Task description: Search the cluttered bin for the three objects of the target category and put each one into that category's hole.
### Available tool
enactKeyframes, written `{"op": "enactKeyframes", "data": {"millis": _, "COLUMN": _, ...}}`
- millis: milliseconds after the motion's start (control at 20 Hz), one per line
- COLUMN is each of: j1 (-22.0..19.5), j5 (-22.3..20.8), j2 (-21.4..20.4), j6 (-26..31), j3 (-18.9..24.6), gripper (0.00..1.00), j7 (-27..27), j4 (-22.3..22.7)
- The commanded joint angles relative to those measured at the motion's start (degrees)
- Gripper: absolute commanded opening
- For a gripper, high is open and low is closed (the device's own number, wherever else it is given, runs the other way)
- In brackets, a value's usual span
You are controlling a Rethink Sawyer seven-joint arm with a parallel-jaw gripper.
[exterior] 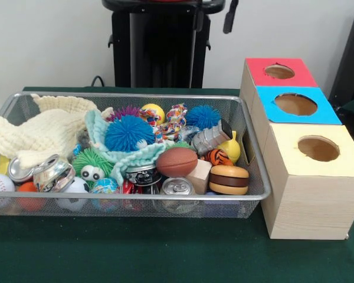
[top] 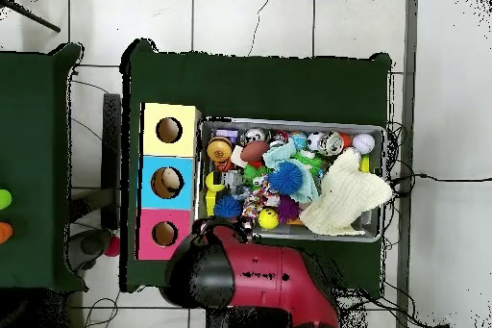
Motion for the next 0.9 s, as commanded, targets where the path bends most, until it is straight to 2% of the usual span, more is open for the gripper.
{"op": "enactKeyframes", "data": {"millis": 50, "j1": -3.65, "j5": -5.71, "j2": 6.43, "j6": -9.4, "j3": 2.12, "gripper": 1.0, "j7": 3.66, "j4": -0.42}}
{"op": "enactKeyframes", "data": {"millis": 200, "j1": -3.65, "j5": -7.57, "j2": 10.9, "j6": -16.55, "j3": 0.57, "gripper": 1.0, "j7": 6.58, "j4": 0.38}}
{"op": "enactKeyframes", "data": {"millis": 400, "j1": -2.8, "j5": -9.22, "j2": 14.25, "j6": -21.44, "j3": -0.7, "gripper": 1.0, "j7": 7.55, "j4": 0.44}}
{"op": "enactKeyframes", "data": {"millis": 750, "j1": -1.62, "j5": -8.74, "j2": 20.31, "j6": -29.83, "j3": -3.34, "gripper": 1.0, "j7": 9.75, "j4": 0.88}}
{"op": "enactKeyframes", "data": {"millis": 900, "j1": 0.21, "j5": -7.87, "j2": 22.37, "j6": -32.74, "j3": -5.92, "gripper": 1.0, "j7": 10.22, "j4": 0.46}}
